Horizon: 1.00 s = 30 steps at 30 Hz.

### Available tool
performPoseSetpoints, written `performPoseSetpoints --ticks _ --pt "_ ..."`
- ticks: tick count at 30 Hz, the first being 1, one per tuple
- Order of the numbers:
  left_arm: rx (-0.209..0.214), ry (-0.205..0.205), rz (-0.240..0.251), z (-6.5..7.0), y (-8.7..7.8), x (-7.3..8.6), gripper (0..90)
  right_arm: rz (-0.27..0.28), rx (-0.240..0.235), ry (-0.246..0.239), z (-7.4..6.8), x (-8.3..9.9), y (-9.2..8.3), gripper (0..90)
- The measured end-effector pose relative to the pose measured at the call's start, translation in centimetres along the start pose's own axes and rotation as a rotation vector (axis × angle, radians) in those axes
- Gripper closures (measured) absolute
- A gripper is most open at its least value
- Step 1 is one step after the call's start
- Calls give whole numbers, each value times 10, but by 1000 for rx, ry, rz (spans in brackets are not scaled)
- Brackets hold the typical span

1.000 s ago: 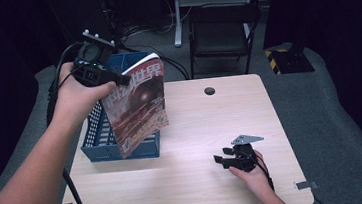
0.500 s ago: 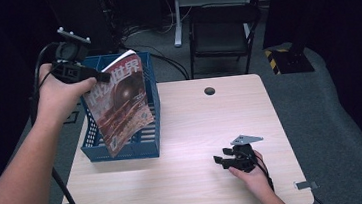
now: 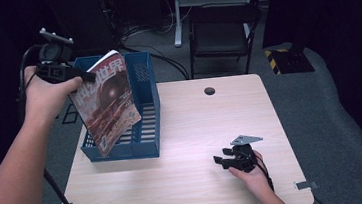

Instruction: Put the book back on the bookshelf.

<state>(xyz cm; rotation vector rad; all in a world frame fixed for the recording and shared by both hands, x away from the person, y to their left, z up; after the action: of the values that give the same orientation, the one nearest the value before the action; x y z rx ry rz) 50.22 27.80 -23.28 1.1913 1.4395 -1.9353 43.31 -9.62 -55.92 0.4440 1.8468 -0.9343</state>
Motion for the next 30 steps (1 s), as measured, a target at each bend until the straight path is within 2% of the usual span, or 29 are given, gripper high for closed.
performPoseSetpoints --ticks 12,22,24,30 --pt "-44 -53 10 -20 -4 -1 839 -3 3 4 0 1 0 445" --pt "-97 -90 34 -33 3 -3 839 -3 0 -1 0 1 0 445" --pt "-97 -94 23 -35 4 -2 839 -4 -2 0 0 1 0 445" --pt "-125 -108 37 -39 9 -5 838 -3 -2 -1 0 1 0 445"
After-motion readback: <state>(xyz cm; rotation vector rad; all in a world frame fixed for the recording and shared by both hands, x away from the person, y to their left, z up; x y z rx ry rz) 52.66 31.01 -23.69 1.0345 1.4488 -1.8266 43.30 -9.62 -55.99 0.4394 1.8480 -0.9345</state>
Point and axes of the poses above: each handheld gripper's, and its own axes: y roughly forward along the jaws, x roughly out of its underside, z roughly to its right, the point moved 9 cm from there along y, roughly forward along the jaws, and after that the axes turned 14 degrees about z, right-handed, at the moved point
